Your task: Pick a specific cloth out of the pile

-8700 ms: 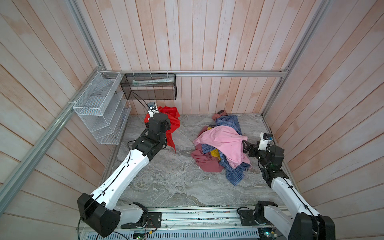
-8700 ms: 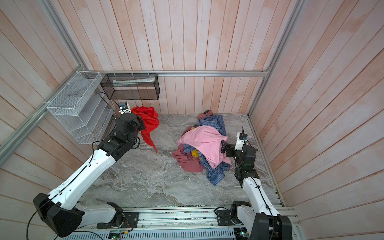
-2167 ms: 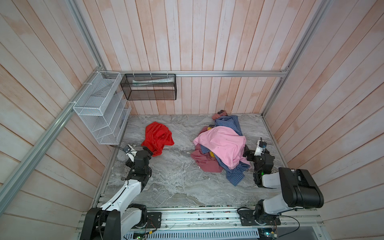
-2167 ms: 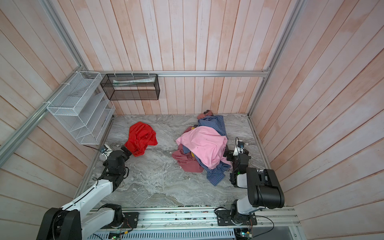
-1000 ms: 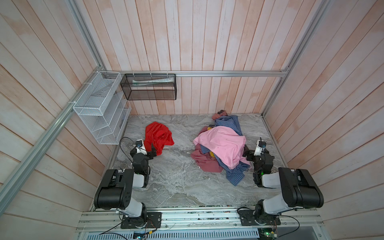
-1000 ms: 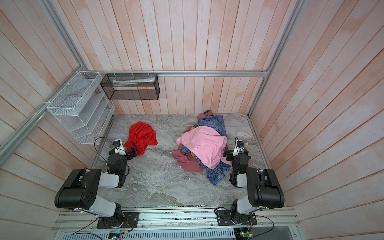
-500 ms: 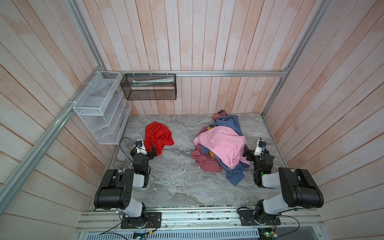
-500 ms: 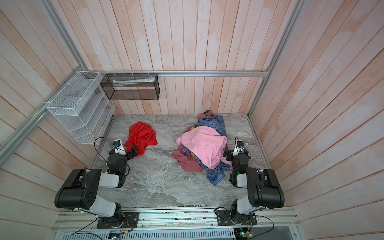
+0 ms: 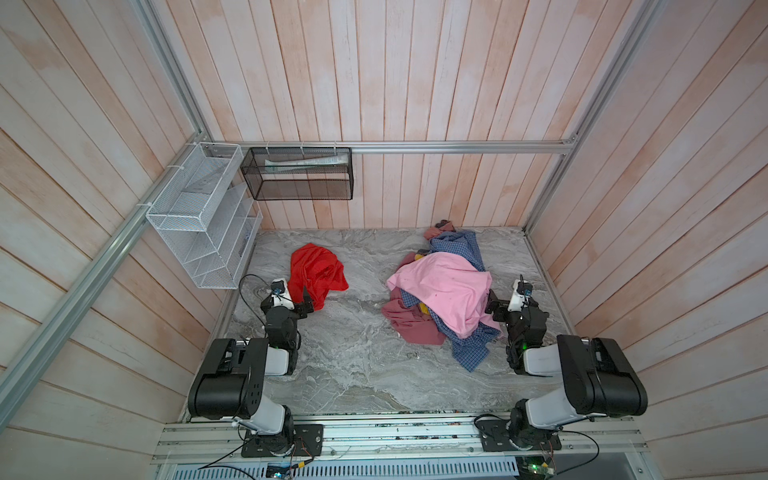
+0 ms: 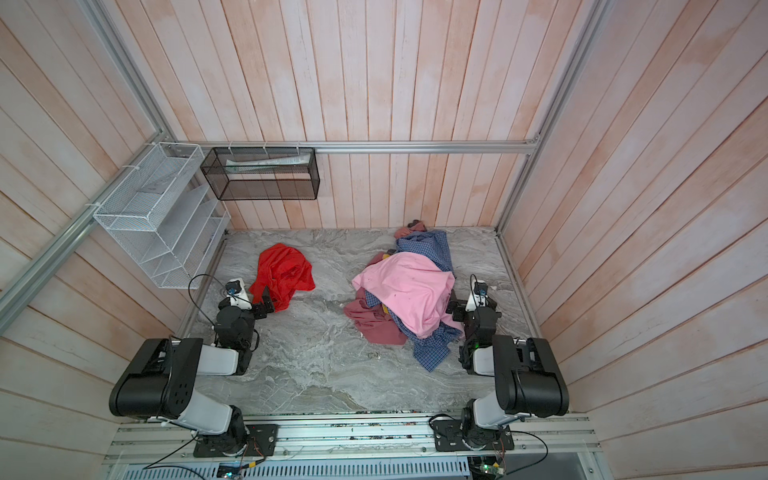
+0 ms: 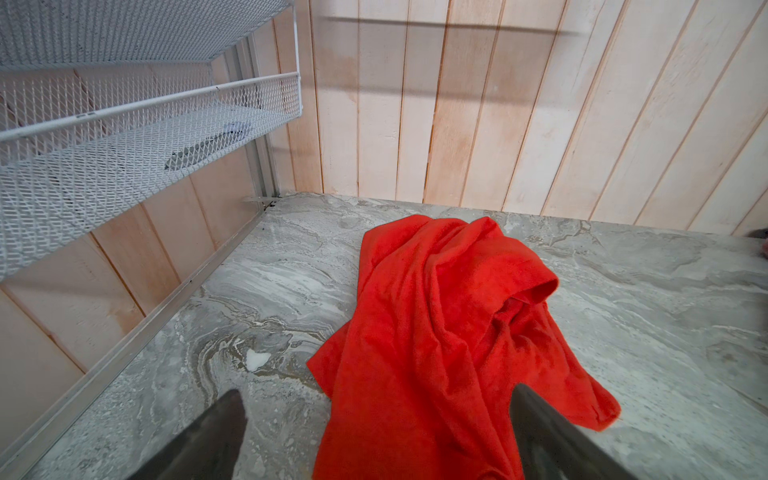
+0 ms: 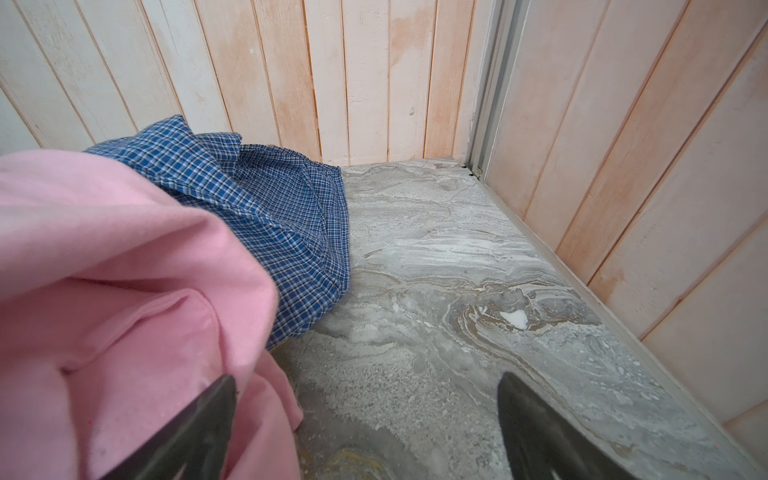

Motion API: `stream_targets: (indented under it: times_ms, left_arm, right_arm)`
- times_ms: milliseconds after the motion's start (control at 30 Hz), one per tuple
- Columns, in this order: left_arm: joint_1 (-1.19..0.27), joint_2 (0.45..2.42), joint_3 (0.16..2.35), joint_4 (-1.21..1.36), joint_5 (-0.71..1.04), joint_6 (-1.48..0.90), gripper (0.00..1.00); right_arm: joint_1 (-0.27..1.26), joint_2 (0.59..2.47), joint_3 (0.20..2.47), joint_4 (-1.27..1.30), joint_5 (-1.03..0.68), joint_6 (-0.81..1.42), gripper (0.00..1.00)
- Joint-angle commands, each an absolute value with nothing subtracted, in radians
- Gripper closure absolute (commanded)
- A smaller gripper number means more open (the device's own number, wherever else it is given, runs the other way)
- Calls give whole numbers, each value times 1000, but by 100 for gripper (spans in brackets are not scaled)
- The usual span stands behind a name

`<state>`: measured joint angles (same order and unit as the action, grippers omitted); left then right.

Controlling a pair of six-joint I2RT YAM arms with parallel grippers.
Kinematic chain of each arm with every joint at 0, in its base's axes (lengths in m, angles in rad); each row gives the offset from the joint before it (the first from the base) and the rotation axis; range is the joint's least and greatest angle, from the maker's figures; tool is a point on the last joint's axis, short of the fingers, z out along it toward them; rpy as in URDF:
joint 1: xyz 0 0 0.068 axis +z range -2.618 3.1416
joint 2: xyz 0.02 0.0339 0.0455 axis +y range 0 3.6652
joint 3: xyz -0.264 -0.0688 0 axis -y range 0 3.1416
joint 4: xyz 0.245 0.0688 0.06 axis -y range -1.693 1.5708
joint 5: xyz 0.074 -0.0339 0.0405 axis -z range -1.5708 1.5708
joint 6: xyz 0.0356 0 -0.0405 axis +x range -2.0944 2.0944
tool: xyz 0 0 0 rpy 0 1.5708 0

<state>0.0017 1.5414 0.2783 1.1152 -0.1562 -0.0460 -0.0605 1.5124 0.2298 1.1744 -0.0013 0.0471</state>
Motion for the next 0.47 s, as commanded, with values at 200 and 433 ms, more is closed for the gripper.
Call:
stream_targets:
  times_ms: [200, 433]
  left_arm:
    - [-2, 1542, 282, 1120, -147, -49, 0]
    - [-2, 1540, 280, 1123, -149, -48, 0]
  right_arm:
    - [-55, 1516, 248, 1192, 0, 35, 2]
    - [-55, 1516, 248, 1190, -1, 34, 2]
